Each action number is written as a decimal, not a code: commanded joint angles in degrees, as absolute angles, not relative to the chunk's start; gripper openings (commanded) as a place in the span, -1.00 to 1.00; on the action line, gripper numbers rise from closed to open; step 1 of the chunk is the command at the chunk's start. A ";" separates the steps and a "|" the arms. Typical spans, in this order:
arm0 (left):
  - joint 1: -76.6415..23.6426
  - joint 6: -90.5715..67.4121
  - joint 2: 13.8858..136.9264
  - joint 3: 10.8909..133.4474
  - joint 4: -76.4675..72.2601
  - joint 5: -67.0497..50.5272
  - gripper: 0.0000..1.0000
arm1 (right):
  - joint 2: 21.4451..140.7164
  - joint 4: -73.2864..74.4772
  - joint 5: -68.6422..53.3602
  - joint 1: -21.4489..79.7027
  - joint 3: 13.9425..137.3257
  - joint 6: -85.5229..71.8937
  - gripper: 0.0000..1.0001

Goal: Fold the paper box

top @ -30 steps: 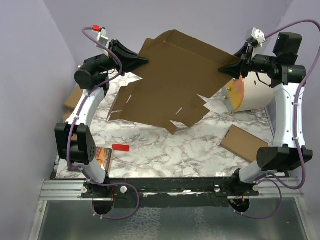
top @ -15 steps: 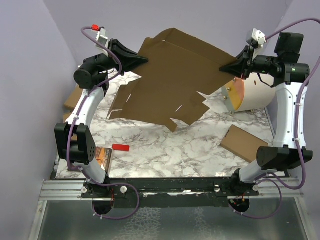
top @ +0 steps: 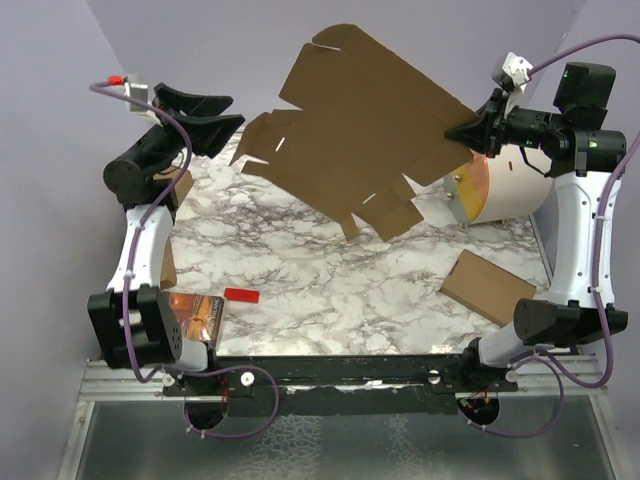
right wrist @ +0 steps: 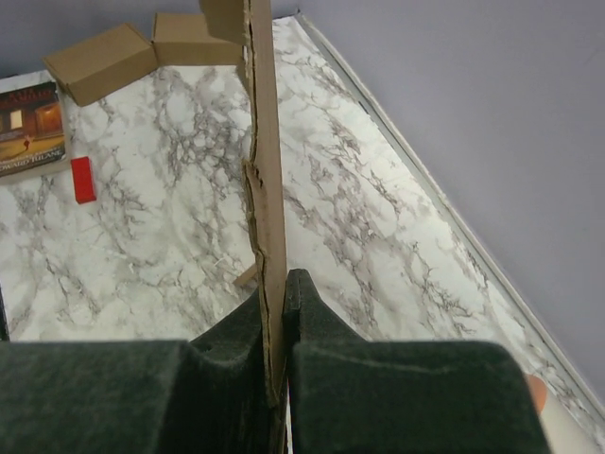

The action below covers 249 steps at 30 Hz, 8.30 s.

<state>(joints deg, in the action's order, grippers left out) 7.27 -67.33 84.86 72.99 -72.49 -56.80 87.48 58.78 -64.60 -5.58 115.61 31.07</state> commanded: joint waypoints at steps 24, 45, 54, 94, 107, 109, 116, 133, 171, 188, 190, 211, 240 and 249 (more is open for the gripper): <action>9.27 -34.35 75.68 76.97 -25.97 -46.08 0.03 | 87.90 65.01 -65.68 -5.71 128.94 35.21 -0.98; 5.54 -33.78 76.57 75.92 -44.31 -65.40 -0.08 | 82.76 66.17 -72.77 -5.71 126.59 44.33 -0.99; 3.50 -26.64 76.83 76.58 -37.49 -67.53 -0.52 | 81.70 66.32 -74.07 -5.71 125.39 44.86 -0.99; -3.03 -26.89 79.31 79.42 -37.27 -74.38 -0.56 | 80.81 66.77 -81.38 -5.71 124.81 45.13 -0.99; -2.94 -30.60 79.07 78.54 -41.87 -76.09 -1.00 | 81.36 64.00 -78.48 -5.71 123.71 42.72 -0.99; -2.34 -29.82 78.69 78.52 -40.48 -73.19 -0.83 | 81.40 62.08 -76.30 -5.71 123.20 40.27 -0.99; 2.32 -29.79 73.56 78.50 -31.34 -59.17 0.02 | 81.14 59.16 -68.31 -5.72 120.06 35.55 -0.99; 4.68 -27.79 52.16 55.95 -10.40 -34.91 0.09 | 81.40 47.54 -61.95 -6.24 117.83 15.73 -0.99; 29.10 -83.20 89.82 41.40 -97.07 -43.39 0.21 | 76.82 41.90 -76.79 -7.21 118.11 14.36 -0.99; 25.04 -82.38 86.65 41.46 -102.26 -54.96 0.22 | 80.07 42.32 -74.08 -7.29 123.92 14.78 -0.98; 25.05 -82.38 85.96 41.25 -102.32 -55.38 0.23 | 80.59 42.55 -72.34 -7.36 124.51 14.99 -0.99; 19.17 -79.37 88.90 45.78 -102.38 -59.01 0.17 | 81.03 41.65 -74.44 -7.64 125.33 13.69 -0.99; 23.03 -74.18 92.86 58.36 -102.48 -52.44 0.21 | 84.48 -17.13 -87.88 -19.95 116.51 -42.89 -0.98; 21.18 -73.95 91.00 58.20 -102.48 -56.84 0.22 | 86.58 -37.62 -88.61 -19.95 116.08 -62.48 -0.98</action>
<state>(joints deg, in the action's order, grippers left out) 22.28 -75.02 92.68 57.52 -87.88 -54.11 86.02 -33.67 -89.41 -19.62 114.28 -56.84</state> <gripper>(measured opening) 0.609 0.012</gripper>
